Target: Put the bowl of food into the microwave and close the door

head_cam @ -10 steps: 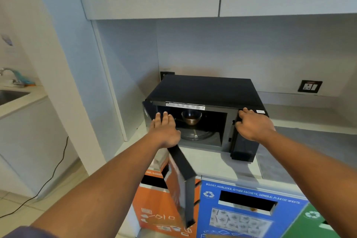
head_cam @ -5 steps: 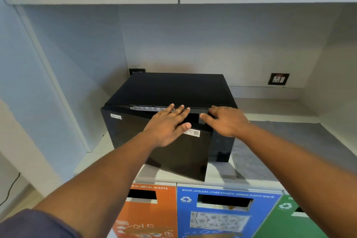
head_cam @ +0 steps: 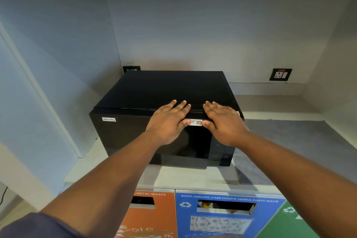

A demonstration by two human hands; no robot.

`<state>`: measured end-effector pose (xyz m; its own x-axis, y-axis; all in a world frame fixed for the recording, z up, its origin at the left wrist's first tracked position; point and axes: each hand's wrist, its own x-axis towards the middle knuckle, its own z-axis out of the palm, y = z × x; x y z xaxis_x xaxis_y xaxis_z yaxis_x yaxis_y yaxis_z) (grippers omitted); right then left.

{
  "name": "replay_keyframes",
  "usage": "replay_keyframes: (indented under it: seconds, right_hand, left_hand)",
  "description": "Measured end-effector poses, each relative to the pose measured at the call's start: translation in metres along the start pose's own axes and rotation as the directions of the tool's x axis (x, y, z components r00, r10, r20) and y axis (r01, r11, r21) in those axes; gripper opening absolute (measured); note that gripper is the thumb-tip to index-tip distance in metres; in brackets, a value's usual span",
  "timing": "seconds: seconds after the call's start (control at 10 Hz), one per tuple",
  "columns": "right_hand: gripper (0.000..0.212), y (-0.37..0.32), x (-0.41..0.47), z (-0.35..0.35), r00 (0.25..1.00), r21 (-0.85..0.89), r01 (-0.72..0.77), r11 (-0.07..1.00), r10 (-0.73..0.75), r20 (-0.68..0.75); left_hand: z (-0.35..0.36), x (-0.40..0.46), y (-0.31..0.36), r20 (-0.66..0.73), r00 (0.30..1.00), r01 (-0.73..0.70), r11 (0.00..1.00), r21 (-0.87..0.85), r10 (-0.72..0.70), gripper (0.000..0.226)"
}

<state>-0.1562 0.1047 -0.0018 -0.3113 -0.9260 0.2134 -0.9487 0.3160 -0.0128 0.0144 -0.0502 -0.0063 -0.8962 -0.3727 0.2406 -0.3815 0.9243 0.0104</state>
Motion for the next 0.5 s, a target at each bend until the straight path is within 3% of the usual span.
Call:
replay_keyframes:
  seconds: [0.3,0.5]
  right_hand:
    - [0.063,-0.005,0.003,0.003,0.999,-0.023,-0.033,0.999,0.032,-0.030]
    - [0.067,-0.005,0.002,-0.006,0.999,0.090,-0.038,0.995,0.037,0.007]
  left_hand:
    - [-0.002,0.008,0.002,0.023,0.999,0.022,1.000,0.022,-0.022,0.063]
    - [-0.014,0.006,0.007,0.083,0.996,0.036,0.999,-0.026,-0.034,0.066]
